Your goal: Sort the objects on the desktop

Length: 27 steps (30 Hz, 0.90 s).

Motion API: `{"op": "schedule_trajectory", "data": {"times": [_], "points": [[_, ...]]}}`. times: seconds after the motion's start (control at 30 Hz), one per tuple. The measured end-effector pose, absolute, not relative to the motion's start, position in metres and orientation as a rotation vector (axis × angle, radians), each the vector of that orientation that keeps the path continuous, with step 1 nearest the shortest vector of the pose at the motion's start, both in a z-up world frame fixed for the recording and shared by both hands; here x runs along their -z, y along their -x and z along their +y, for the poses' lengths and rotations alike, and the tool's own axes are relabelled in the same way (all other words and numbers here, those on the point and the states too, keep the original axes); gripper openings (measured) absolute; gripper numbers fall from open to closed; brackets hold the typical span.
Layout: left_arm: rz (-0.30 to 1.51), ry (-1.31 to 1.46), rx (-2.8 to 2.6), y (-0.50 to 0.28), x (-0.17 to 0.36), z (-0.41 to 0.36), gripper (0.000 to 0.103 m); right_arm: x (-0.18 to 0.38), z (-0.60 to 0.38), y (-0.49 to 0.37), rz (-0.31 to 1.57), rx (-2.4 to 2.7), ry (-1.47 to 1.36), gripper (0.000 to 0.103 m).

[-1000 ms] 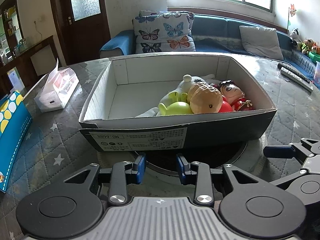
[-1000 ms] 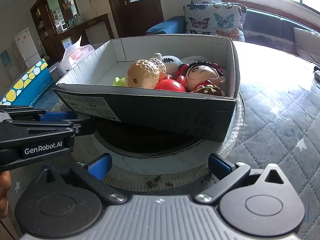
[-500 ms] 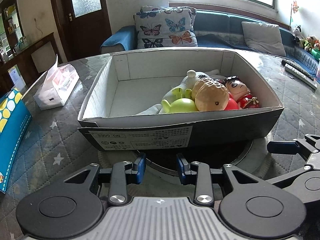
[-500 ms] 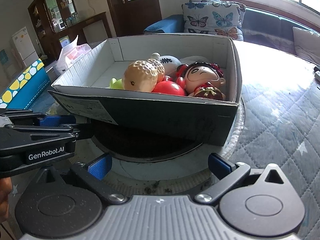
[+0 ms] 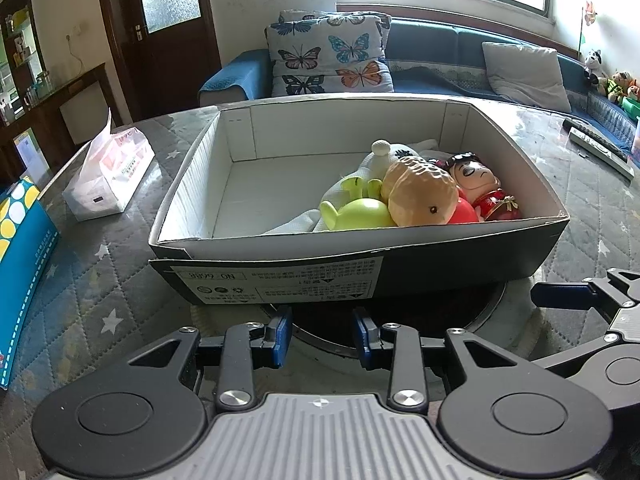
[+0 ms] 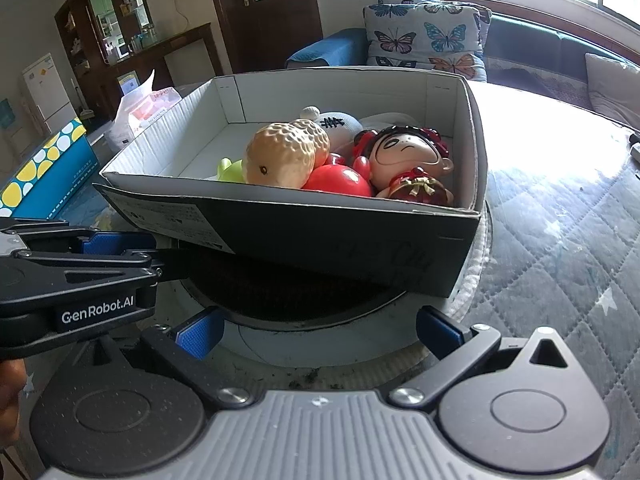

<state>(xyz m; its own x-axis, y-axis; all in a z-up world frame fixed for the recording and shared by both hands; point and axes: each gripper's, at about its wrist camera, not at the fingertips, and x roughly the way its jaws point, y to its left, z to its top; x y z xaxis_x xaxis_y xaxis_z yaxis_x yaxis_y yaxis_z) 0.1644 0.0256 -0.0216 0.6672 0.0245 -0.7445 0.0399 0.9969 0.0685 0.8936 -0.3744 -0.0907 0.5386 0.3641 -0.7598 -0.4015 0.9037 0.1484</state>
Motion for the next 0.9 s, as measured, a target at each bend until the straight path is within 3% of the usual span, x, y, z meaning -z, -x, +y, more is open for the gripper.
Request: {"op": "schedule_trajectory", "data": {"times": [0.9], "points": [[0.852, -0.100, 0.002, -0.1718, 0.0224, 0.0262, 0.035, 0.0931, -0.3696, -0.8995, 0.914, -0.461, 0.044, 0.103]]}}
